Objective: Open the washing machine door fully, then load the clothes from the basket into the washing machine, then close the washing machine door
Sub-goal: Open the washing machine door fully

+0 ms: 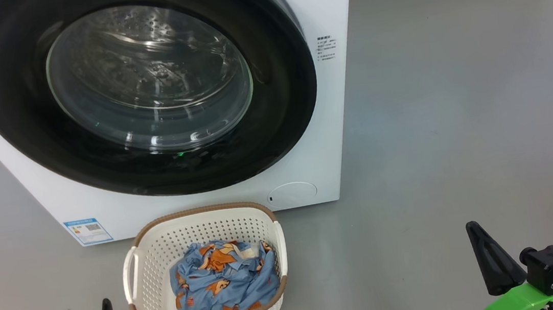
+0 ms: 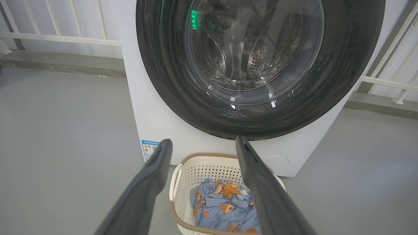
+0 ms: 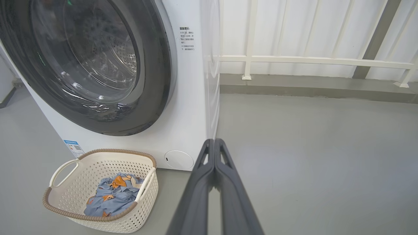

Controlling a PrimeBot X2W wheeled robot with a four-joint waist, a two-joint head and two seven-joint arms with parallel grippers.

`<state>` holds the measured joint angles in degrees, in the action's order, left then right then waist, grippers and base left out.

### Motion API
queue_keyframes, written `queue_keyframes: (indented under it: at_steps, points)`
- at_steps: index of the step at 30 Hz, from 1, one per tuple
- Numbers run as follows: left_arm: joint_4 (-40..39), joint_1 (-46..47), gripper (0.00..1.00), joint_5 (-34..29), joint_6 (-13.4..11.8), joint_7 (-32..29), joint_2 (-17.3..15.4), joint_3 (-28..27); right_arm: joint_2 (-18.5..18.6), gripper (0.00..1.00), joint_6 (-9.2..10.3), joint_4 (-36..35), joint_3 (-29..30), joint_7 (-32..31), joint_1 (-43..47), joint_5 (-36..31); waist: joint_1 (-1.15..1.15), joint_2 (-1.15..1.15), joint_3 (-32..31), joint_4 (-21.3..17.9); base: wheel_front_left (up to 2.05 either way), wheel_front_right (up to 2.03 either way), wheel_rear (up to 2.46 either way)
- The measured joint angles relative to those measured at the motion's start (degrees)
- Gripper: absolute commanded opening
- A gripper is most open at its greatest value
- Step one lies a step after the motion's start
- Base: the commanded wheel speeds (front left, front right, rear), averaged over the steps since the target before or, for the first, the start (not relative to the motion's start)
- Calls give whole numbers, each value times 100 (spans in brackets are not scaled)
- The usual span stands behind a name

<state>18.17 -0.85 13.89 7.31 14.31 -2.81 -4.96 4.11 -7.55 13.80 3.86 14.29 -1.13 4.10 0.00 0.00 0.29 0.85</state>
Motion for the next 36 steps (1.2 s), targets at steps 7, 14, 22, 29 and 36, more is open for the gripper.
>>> queue_keyframes:
  at_steps: [7, 14, 22, 29, 36]
  points:
    - [11, 0, 100, 0, 0, 0, 1, 4, 2, 0, 0, -22, 0, 0, 0, 15, 0, 1, 21, 23, 0, 0, 0]
    - [14, 1, 100, 0, 0, 0, 1, 15, -44, 0, 0, -36, 112, 0, -5, 436, 0, 0, 33, 49, 0, 0, 0]
    - [16, 1, 100, 0, 0, 0, 1, 66, -140, 0, 0, 76, 557, 0, -33, 2013, 0, 0, 34, 97, 0, 0, 0]
    - [14, 0, 100, 3, 0, 0, -10, 129, -204, 0, 0, 556, 1059, 2, -348, 4769, 0, 0, 77, 165, 0, 0, 0]
    - [-29, 4, 100, 60, 0, 0, -46, 302, -180, 0, 0, 977, 1472, 0, -778, 7196, 0, 1, 262, 253, 0, 0, 0]
